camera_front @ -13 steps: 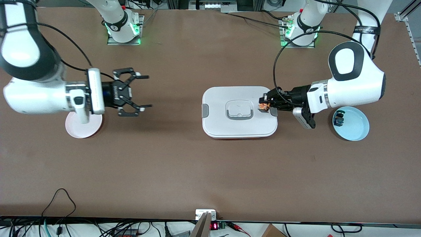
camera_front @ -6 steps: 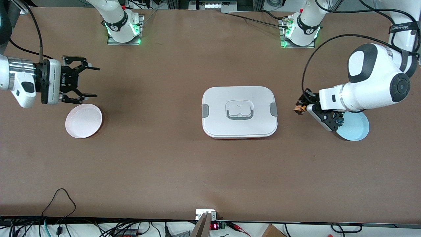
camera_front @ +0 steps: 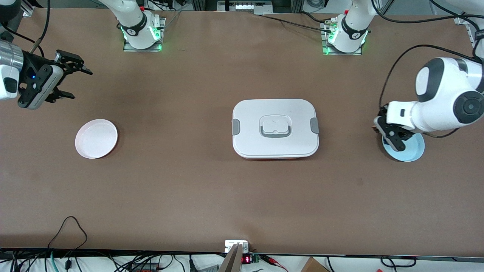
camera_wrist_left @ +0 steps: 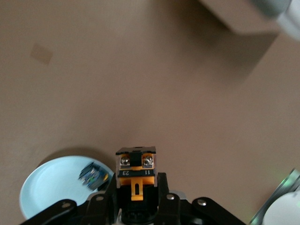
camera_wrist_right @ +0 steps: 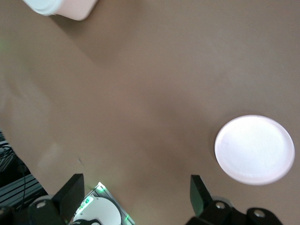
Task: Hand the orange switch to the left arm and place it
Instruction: 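Carry the switch to the blue plate with the left gripper while the right gripper retracts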
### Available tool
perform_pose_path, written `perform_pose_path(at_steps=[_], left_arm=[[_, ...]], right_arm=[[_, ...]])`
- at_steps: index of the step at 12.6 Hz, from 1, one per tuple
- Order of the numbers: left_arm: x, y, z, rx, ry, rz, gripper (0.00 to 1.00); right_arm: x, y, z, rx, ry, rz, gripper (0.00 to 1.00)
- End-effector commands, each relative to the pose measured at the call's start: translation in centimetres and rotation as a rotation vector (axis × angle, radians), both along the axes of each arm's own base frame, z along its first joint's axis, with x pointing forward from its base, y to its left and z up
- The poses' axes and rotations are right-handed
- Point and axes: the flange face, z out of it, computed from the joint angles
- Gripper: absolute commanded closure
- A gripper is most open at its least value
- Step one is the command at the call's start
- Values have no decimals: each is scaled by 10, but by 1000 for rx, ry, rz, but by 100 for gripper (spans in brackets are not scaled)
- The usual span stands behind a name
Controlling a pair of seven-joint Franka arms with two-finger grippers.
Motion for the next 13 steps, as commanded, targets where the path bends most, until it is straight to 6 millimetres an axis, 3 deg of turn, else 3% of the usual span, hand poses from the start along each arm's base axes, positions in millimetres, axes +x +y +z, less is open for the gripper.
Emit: perform_pose_path(at_steps=[1, 2, 4, 7, 10, 11, 13], left_arm=[[-10, 51, -31, 48, 69, -126, 87], [-14, 85, -43, 53, 86, -125, 87], [-13, 123, -61, 0, 53, -217, 88], [-10, 162, -109, -70, -2, -301, 89], [-4, 173, -145, -79, -48, -435, 88], [-8, 186, -158, -86, -60, -433, 88], [-7, 185, -173, -102, -65, -446, 88]], right_arm=[[-12, 16, 13, -133, 3, -120, 0], [-13, 16, 15, -143, 4, -162, 0], [-13, 19, 18, -154, -5, -184, 0], [-13, 19, 21, -198, -21, -179, 0], [-13, 33, 24, -238, -34, -205, 0], [-15, 40, 25, -254, -35, -204, 0], [-13, 41, 27, -279, -50, -263, 0]])
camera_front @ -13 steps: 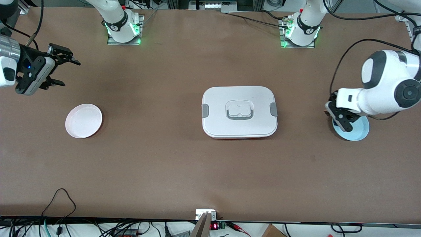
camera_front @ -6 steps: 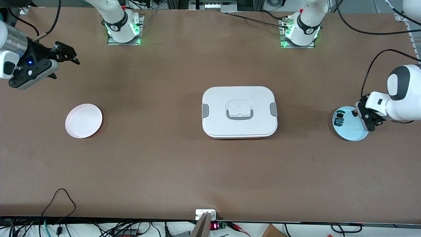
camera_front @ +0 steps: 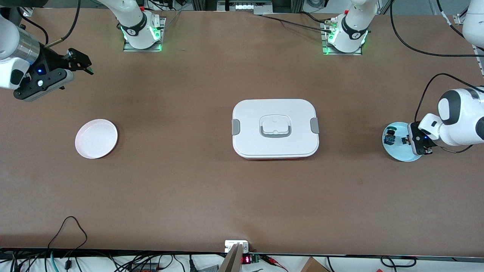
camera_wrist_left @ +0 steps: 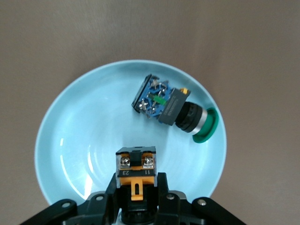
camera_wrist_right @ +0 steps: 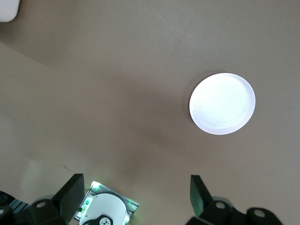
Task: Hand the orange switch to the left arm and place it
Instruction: 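Lower the switch onto the blue plate and open the left gripper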
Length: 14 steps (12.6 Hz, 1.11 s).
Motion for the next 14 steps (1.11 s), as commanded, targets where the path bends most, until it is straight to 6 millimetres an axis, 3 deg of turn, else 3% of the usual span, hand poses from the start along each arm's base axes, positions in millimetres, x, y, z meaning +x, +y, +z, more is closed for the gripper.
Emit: perform_pose_path(at_steps=[1, 4, 5, 6, 7, 8, 11, 13, 14], left_arm=[[4, 2, -7, -9, -14, -73, 87], [6, 1, -5, -16, -20, -107, 82], [7, 0, -6, -19, -21, -108, 70], [7, 0, -5, -23, -24, -103, 16], [10, -6, -1, -30, -29, -113, 0], [14, -14, 5, -34, -35, -126, 0], [18, -16, 15, -28, -42, -128, 0], [22, -30, 50, -12, -24, -138, 0], [26, -42, 73, -2, -2, -130, 0]], right_arm=[[2, 0, 11, -32, -55, -117, 0], [17, 4, 15, -48, -163, -318, 0], [25, 14, 2, -53, -160, -309, 0], [29, 24, -7, -59, -149, -292, 0], [32, 25, -6, -53, -160, -293, 0], [30, 24, -8, -49, -147, -284, 0], [32, 16, -10, -45, -150, -275, 0], [33, 12, -10, -44, -149, -283, 0], [35, -3, -9, -38, -156, -311, 0]])
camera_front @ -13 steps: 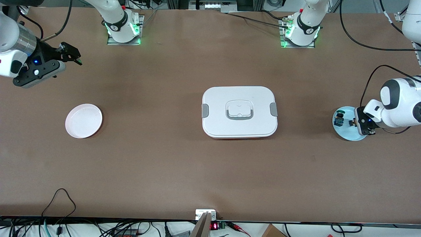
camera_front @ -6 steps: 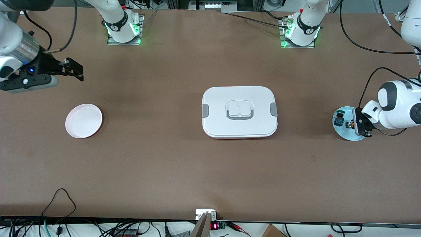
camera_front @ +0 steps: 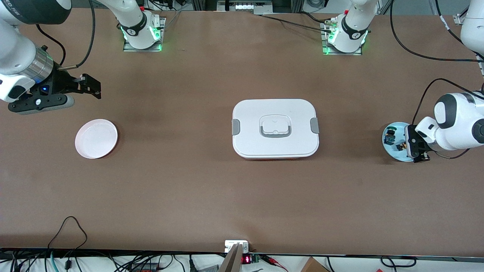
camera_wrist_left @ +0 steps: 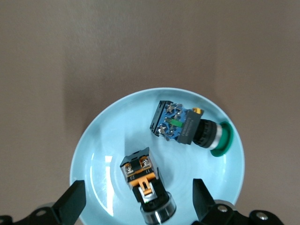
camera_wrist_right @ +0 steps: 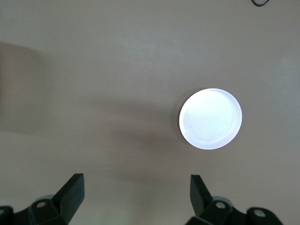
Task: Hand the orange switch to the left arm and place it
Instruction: 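Lower the switch onto the blue plate and open the left gripper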
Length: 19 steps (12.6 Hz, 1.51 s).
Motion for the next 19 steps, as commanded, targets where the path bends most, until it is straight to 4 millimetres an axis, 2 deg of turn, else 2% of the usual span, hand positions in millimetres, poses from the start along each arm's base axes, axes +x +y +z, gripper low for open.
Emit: perform_pose_path(at_steps=[1, 3, 5, 10, 13, 14, 16, 17, 18, 19], left_arm=[[7, -23, 69, 50, 58, 44, 0], [15, -38, 105, 82, 124, 171, 0], [21, -59, 140, 122, 158, 308, 0], [11, -121, 210, 273, 259, 655, 0], [9, -153, 246, 335, 230, 856, 0], [6, -161, 262, 390, 225, 1003, 0], [1, -188, 294, 423, 140, 1118, 0], [2, -196, 308, 426, 96, 1157, 0], [-1, -194, 324, 436, 45, 1215, 0], [3, -201, 333, 385, 1, 1249, 0]], right_arm=[[3, -21, 7, 6, -21, -10, 0], [4, -28, 7, 10, -21, -6, 0], [4, -26, 7, 12, -22, 2, 0], [5, -26, 7, 13, -30, 4, 0], [4, -22, 7, 29, -25, 3, 0], [4, -22, 7, 31, -23, 3, 0], [3, -23, 7, 30, -16, 3, 0], [2, -23, 4, 31, -10, 1, 0], [-1, -23, 1, 30, -5, 2, 0], [-2, -25, -1, 30, 0, -1, 0]])
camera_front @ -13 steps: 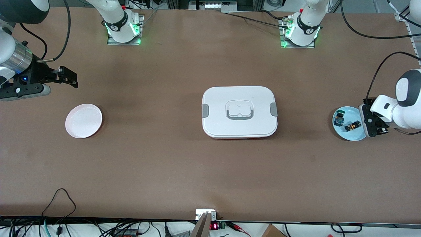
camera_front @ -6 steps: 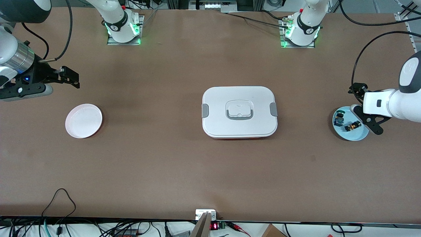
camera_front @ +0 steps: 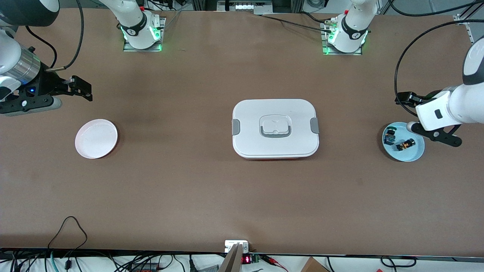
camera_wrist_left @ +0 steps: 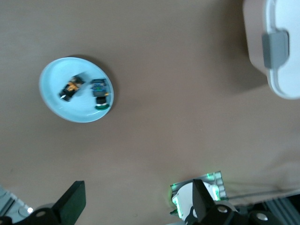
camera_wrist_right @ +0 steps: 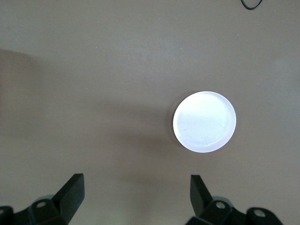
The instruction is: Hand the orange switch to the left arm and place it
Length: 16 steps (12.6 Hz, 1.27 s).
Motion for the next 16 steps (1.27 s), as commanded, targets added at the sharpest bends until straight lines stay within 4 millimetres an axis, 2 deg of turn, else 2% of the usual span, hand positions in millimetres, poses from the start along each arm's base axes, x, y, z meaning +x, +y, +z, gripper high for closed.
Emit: perform_pose_path(at_steps=[1, 3, 5, 9, 11, 16], left_arm=[[-6, -6, 35, 3, -138, 104, 0], [-19, -2, 32, -10, -180, 224, 0], [-23, 1, 34, -21, -213, 290, 0], [-45, -8, 49, -22, -376, 266, 0], [-58, -8, 49, -36, -442, 260, 0], [-59, -9, 47, -37, -437, 249, 0]], right_arm=[[-6, -4, 0, 16, 5, 5, 0], [-3, -3, 3, 18, -15, 6, 0], [-2, -3, 3, 18, -20, 5, 0], [0, -4, 3, 19, -24, 3, 0], [0, -4, 3, 19, -26, 3, 0], [0, -6, 2, 20, -24, 0, 0]])
